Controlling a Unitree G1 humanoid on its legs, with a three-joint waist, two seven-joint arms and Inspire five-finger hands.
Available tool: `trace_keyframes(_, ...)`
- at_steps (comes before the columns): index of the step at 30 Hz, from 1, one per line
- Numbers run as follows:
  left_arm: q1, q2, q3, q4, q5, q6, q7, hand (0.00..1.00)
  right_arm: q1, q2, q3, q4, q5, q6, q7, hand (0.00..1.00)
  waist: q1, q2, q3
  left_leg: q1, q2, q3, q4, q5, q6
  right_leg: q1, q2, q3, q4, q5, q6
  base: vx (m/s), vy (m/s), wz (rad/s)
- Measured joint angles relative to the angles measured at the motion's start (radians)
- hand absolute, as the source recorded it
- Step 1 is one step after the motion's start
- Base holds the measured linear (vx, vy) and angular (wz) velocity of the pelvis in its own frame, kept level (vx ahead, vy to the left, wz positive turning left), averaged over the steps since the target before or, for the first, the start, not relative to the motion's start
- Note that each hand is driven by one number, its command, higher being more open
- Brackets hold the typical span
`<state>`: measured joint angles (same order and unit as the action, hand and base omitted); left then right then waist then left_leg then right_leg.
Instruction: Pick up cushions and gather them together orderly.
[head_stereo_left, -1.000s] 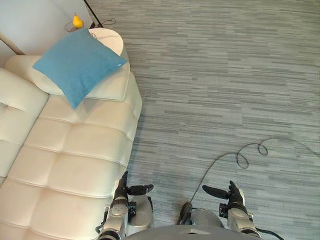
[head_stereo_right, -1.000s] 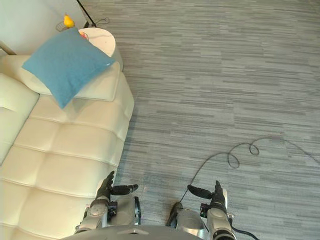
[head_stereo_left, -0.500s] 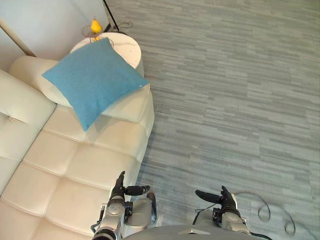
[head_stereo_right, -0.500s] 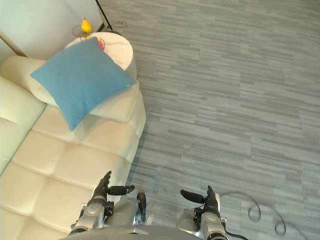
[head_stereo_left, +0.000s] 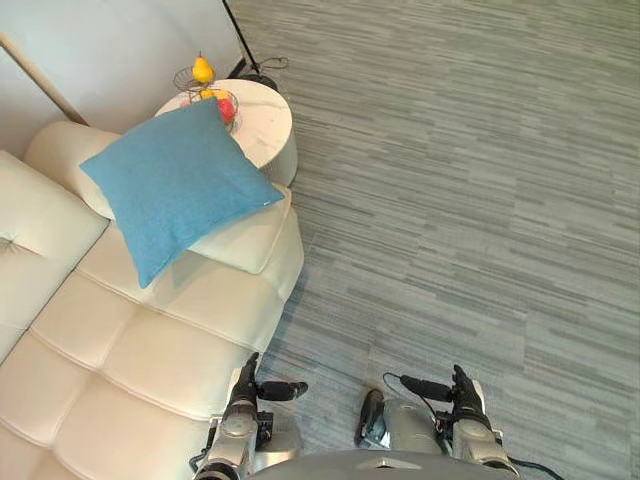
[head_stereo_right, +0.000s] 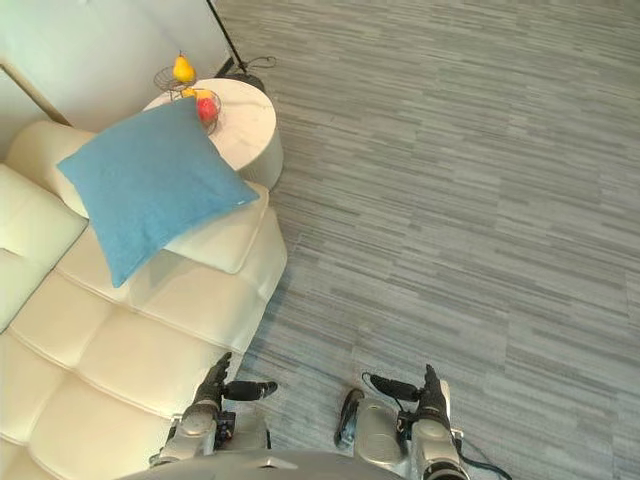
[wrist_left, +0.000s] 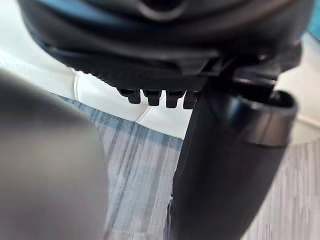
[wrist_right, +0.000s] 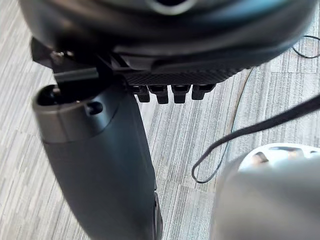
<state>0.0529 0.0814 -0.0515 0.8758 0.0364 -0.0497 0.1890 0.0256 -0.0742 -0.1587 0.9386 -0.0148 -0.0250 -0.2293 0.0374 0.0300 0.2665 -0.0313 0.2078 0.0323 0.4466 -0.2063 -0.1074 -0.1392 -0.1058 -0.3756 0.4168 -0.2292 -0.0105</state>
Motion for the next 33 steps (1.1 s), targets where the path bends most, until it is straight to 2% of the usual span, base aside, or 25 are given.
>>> trace_keyframes(2,-0.001,-0.001,0.008,-0.018,-0.007,-0.007,-0.005,1.00,0.012,-0.003,-0.001,0.001,-0.003,0.001,-0.001,1.00,0.002,0.008,0.005,-0.109,0.056,0.012,0.256,0.019,-0.005,0.097,0.036,-0.045,-0.080,0.002,-0.010,0.22,-0.274,0.59)
trace_keyframes(3,0.000,-0.001,0.013,-0.030,-0.007,-0.015,-0.007,1.00,0.023,-0.006,-0.001,0.004,-0.003,0.000,-0.001,1.00,0.013,0.009,0.007,-0.150,0.079,0.059,0.358,0.005,0.014,0.167,0.053,-0.069,-0.133,0.006,-0.016,0.19,-0.180,0.45)
trace_keyframes(4,0.000,-0.001,0.020,-0.032,-0.007,-0.020,-0.009,1.00,0.026,-0.009,-0.003,0.010,-0.003,-0.001,-0.001,1.00,0.014,-0.001,0.009,-0.170,0.079,0.094,0.376,-0.004,0.028,0.204,0.057,-0.078,-0.164,0.006,-0.015,0.23,-0.164,0.34)
trace_keyframes(6,-0.001,-0.005,0.026,-0.033,-0.007,-0.023,-0.010,1.00,0.021,-0.010,-0.019,0.011,-0.002,-0.002,-0.002,1.00,0.014,0.002,0.005,-0.210,0.052,0.151,0.298,-0.019,0.029,0.242,0.057,-0.091,-0.205,0.010,-0.010,0.23,-0.029,0.16)
trace_keyframes(9,-0.004,-0.014,0.029,-0.038,-0.006,-0.021,-0.010,1.00,0.010,-0.005,-0.024,0.017,-0.002,-0.001,-0.005,1.00,0.018,0.002,0.006,-0.229,-0.027,0.176,0.024,0.014,0.035,0.273,0.043,-0.104,-0.236,0.015,0.004,0.25,0.080,0.10)
trace_keyframes(10,-0.004,-0.016,0.029,-0.036,-0.008,-0.015,-0.010,1.00,0.017,0.001,-0.032,0.018,-0.002,-0.001,-0.006,1.00,0.018,0.005,0.005,-0.219,-0.069,0.179,-0.136,0.141,0.057,0.298,0.036,-0.112,-0.246,0.010,0.029,0.31,0.142,0.14)
trace_keyframes(11,-0.004,-0.017,0.029,-0.035,-0.008,-0.015,-0.010,1.00,0.018,0.002,-0.033,0.018,-0.002,-0.001,-0.006,1.00,0.018,0.005,0.005,-0.217,-0.071,0.178,-0.143,0.159,0.058,0.300,0.035,-0.112,-0.247,0.009,0.031,0.38,0.152,0.17)
trace_keyframes(12,-0.013,-0.009,0.029,-0.029,-0.006,-0.014,-0.006,1.00,0.021,0.024,-0.037,0.024,-0.002,0.003,-0.005,1.00,0.030,-0.010,0.001,-0.186,-0.103,0.185,-0.181,0.237,0.101,0.327,0.021,-0.108,-0.268,0.001,0.059,0.26,0.073,0.14)
trace_keyframes(14,-0.020,0.008,0.029,-0.028,-0.009,-0.014,-0.003,1.00,0.009,0.045,-0.036,0.028,-0.002,0.003,-0.005,1.00,0.038,-0.041,-0.001,-0.194,-0.124,0.198,-0.179,0.219,0.117,0.335,0.000,-0.102,-0.299,0.019,0.087,0.29,0.070,0.16)
trace_keyframes(16,-0.020,0.005,0.045,-0.026,-0.034,-0.006,-0.001,1.00,-0.012,0.043,-0.034,0.038,-0.005,0.003,0.001,1.00,0.047,-0.039,-0.004,-0.196,-0.118,0.210,-0.078,0.131,0.129,0.368,-0.009,-0.076,-0.279,0.026,0.104,0.27,0.085,0.04)
trace_keyframes(17,-0.018,0.003,0.046,-0.026,-0.034,-0.006,-0.001,1.00,-0.012,0.042,-0.034,0.039,-0.005,0.003,0.001,1.00,0.048,-0.037,-0.006,-0.195,-0.115,0.211,-0.066,0.118,0.128,0.369,-0.010,-0.074,-0.264,0.024,0.107,0.28,0.174,-0.06)
trace_keyframes(18,-0.001,-0.010,0.063,-0.026,-0.046,-0.006,0.000,1.00,-0.011,0.028,-0.014,0.041,-0.011,0.003,0.004,1.00,0.052,-0.017,-0.018,-0.171,-0.103,0.210,-0.020,0.041,0.128,0.329,-0.039,-0.052,-0.079,-0.004,0.151,0.22,0.166,-0.07)
trace_keyframes(19,0.002,-0.012,0.066,-0.026,-0.050,-0.006,0.000,1.00,-0.010,0.027,-0.015,0.041,-0.020,0.003,0.006,1.00,0.052,-0.017,-0.018,-0.157,-0.107,0.207,-0.021,0.024,0.129,0.308,-0.058,-0.046,0.004,-0.009,0.159,0.28,0.178,0.03)
trace_keyframes(20,0.009,-0.008,0.066,-0.027,-0.054,-0.006,0.000,1.00,-0.007,0.027,-0.014,0.040,-0.025,0.003,0.008,1.00,0.051,-0.029,-0.024,-0.124,-0.123,0.201,-0.031,0.007,0.129,0.235,-0.119,-0.026,0.211,0.001,0.167,0.19,0.075,0.28)
trace_keyframes(21,0.013,0.005,0.061,-0.025,-0.059,-0.006,0.000,1.00,0.003,0.027,-0.009,0.040,-0.025,0.004,0.009,1.00,0.047,-0.046,-0.031,-0.102,-0.147,0.186,-0.033,-0.009,0.136,0.165,-0.171,0.008,0.384,0.048,0.164,0.31,0.030,0.43)
trace_keyframes(22,0.014,0.010,0.057,-0.022,-0.064,-0.005,0.001,1.00,0.012,0.026,-0.003,0.041,-0.025,0.005,0.010,1.00,0.042,-0.050,-0.031,-0.090,-0.158,0.168,-0.031,-0.016,0.146,0.137,-0.185,0.028,0.458,0.038,0.164,0.32,-0.023,0.72)
trace_keyframes(23,0.019,0.016,0.061,-0.018,-0.070,-0.004,0.007,1.00,0.020,0.028,0.002,0.038,-0.021,0.010,0.017,1.00,0.036,-0.052,-0.031,-0.062,-0.166,0.132,-0.033,-0.029,0.151,0.091,-0.187,0.045,0.527,-0.008,0.141,0.32,-0.054,0.81)
trace_keyframes(24,0.022,0.021,0.061,-0.018,-0.071,-0.003,0.018,1.00,0.016,0.023,0.008,0.036,-0.024,0.009,0.017,1.00,0.034,-0.051,-0.031,-0.042,-0.166,0.108,-0.040,-0.029,0.144,0.057,-0.178,0.041,0.515,-0.041,0.122,0.26,-0.091,0.96)
trace_keyframes(25,0.023,0.024,0.061,-0.018,-0.071,-0.003,0.022,1.00,0.015,0.019,0.017,0.036,-0.024,0.006,0.017,1.00,0.031,-0.048,-0.030,-0.029,-0.165,0.075,-0.048,-0.029,0.141,0.029,-0.158,0.047,0.458,-0.057,0.101,0.19,-0.107,0.86)
trace_keyframes(27,0.025,0.020,0.063,-0.018,-0.071,-0.003,0.024,1.00,0.006,0.012,0.025,0.036,-0.023,0.003,0.021,1.00,0.025,-0.035,-0.029,-0.010,-0.153,0.011,-0.077,-0.021,0.125,-0.016,-0.085,0.113,0.284,-0.061,0.093,0.24,-0.208,1.03)
trace_keyframes(28,0.029,0.016,0.063,-0.017,-0.071,-0.003,0.024,1.00,0.004,0.010,0.025,0.030,-0.022,-0.001,0.022,1.00,0.016,-0.029,-0.034,-0.007,-0.141,-0.043,-0.097,-0.015,0.099,-0.036,-0.015,0.222,0.100,-0.046,0.107,0.25,-0.260,1.19)
trace_keyframes(29,0.032,0.017,0.063,-0.015,-0.071,-0.003,0.023,1.00,0.007,0.010,0.026,0.027,-0.022,-0.003,0.022,1.00,0.011,-0.037,-0.038,-0.008,-0.147,-0.073,-0.102,-0.012,0.082,-0.035,0.004,0.274,0.004,0.010,0.114,0.21,-0.237,1.22)
trace_keyframes(30,0.031,0.022,0.062,-0.005,-0.070,-0.004,0.022,1.00,0.011,0.007,0.023,0.028,-0.019,-0.004,0.023,1.00,0.008,-0.036,-0.038,-0.010,-0.155,-0.095,-0.102,-0.013,0.066,-0.016,0.010,0.274,-0.015,0.073,0.071,0.26,-0.318,0.93)
trace_keyframes(32,0.027,-0.006,0.057,0.016,-0.067,-0.003,0.015,1.00,0.009,-0.020,0.022,0.031,-0.022,-0.004,0.021,1.00,0.018,0.002,-0.055,-0.007,-0.115,-0.135,-0.155,0.010,0.022,0.004,0.038,0.216,-0.029,0.068,0.030,0.26,-0.346,0.81)
trace_keyframes(33,0.028,-0.013,0.058,0.022,-0.063,-0.003,0.013,1.00,0.008,-0.024,0.022,0.028,-0.022,-0.004,0.021,1.00,0.015,0.011,-0.060,-0.007,-0.106,-0.138,-0.173,0.021,0.015,0.009,0.042,0.193,-0.032,0.066,0.025,0.14,-0.235,0.66)
